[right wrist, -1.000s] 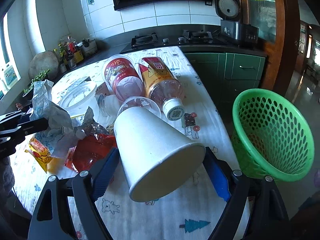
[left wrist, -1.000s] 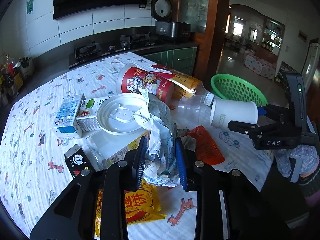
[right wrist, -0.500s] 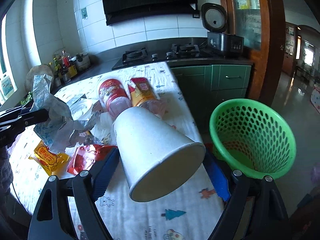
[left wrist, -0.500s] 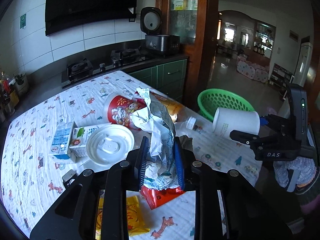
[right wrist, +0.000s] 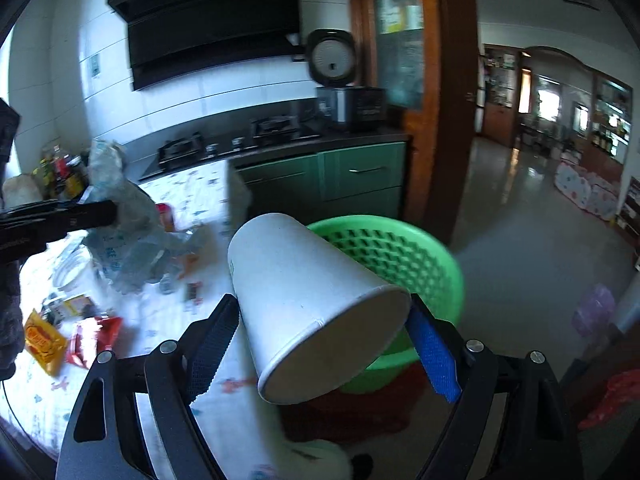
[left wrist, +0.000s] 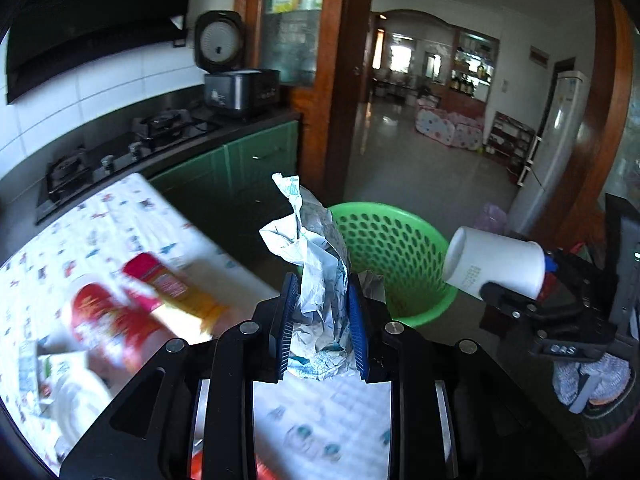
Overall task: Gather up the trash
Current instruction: 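Carry the foil and paper cup over the green basket and release both, then move the left tool to the yellow snack bag and grasp it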
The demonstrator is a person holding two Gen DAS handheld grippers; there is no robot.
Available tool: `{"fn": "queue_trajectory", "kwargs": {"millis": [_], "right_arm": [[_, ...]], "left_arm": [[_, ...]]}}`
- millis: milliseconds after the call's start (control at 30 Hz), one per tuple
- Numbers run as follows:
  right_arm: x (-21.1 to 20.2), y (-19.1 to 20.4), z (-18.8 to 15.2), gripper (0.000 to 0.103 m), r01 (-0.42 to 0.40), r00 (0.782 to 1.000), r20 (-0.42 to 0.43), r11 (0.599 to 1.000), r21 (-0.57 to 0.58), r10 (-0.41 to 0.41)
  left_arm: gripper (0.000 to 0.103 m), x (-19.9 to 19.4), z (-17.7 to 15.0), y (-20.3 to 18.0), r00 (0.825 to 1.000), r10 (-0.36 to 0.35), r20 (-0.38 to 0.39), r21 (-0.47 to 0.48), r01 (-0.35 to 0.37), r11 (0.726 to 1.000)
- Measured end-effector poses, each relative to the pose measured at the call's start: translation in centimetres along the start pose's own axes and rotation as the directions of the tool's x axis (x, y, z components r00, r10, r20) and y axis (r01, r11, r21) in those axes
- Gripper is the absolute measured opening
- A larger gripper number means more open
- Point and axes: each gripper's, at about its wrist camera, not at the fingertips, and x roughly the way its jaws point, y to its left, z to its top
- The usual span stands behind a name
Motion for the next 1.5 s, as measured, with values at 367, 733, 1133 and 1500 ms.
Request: {"fn": "queue_trajectory", "kwargs": {"millis": [367, 733, 1133, 1500], "right_arm": [[2.5, -6.4, -0.3, 0.081, 0.059, 0.998, -0.040, 0.997, 0.043, -0.058], [6.8, -7.9, 0.1, 0.081, 0.056, 0.995, -0.092, 0.996, 0.063, -0.050], [14.3, -6.0, 2.4, 0.082, 0.001, 0.966, -0.259, 0.999, -0.033, -0.009], [20.5, -5.2, 1.6, 0.089, 0.013, 0.898, -0.437, 0.997, -0.080, -0.046]], "left_arm": [[0.031, 12.7, 2.9, -4.4, 0.991, -0.067, -0.113, -0.025, 0.064, 0.998], [0.069, 12.6, 2.2, -3.7, 0.993, -0.046, -0.112, -0.046, 0.041, 0.998], [0.071, 0.0, 0.5, 0.0, 0.990, 0.135, -0.030, -0.093, -0.137, 0.986], [0.076, -11.6, -6.0, 7.3, 0.947, 0.322, -0.011, -0.244, -0.315, 0.917]]}}
